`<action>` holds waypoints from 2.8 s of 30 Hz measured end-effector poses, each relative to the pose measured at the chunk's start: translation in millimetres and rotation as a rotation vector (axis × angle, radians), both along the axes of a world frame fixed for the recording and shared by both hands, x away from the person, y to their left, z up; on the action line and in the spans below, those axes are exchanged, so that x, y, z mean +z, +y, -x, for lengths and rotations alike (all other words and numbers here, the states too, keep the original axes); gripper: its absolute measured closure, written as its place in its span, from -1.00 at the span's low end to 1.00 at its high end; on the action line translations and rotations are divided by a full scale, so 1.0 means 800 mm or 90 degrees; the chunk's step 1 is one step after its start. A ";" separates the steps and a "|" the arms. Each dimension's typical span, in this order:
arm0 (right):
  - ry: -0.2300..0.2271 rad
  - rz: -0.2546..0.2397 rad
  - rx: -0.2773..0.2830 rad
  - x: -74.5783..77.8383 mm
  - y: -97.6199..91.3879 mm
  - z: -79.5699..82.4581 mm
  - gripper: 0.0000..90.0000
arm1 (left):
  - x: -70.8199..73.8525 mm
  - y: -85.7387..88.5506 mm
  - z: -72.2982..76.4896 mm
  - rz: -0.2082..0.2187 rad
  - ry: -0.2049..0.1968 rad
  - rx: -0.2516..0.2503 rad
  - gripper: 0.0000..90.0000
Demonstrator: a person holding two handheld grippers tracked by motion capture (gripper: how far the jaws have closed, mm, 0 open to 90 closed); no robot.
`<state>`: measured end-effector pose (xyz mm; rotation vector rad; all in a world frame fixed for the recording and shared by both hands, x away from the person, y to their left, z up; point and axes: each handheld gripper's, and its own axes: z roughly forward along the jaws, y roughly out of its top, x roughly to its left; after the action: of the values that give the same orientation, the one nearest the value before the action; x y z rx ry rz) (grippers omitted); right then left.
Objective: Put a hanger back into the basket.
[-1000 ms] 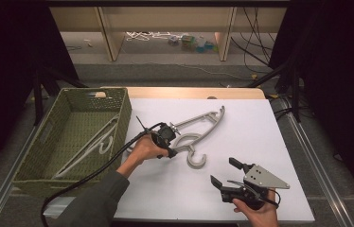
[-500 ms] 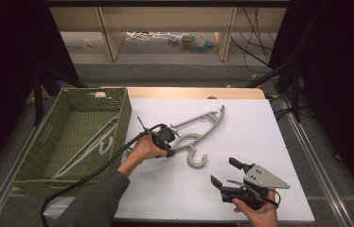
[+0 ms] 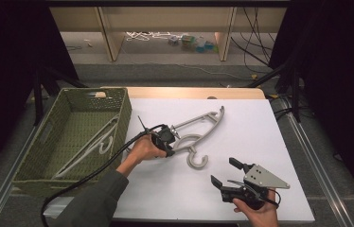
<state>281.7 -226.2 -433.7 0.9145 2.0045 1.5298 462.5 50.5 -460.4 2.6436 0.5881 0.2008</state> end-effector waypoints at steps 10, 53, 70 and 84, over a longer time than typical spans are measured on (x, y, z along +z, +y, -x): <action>0.000 0.002 -0.003 0.001 -0.001 0.001 -0.65 | 0.021 -0.002 0.006 0.040 -0.017 -0.017 0.81; -0.001 0.000 -0.008 -0.001 0.000 0.000 -0.65 | 0.207 0.091 0.055 0.289 -0.136 0.046 0.81; 0.004 0.002 -0.009 -0.003 0.001 -0.001 -0.65 | 0.227 0.198 0.092 0.271 -0.181 0.098 0.81; 0.013 0.012 -0.010 -0.003 0.000 -0.002 -0.65 | 0.205 0.274 0.114 0.278 -0.178 0.160 0.81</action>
<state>283.3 -226.4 -436.1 0.9400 2.0175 1.4962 371.6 270.1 -296.1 2.0743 0.7679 0.4524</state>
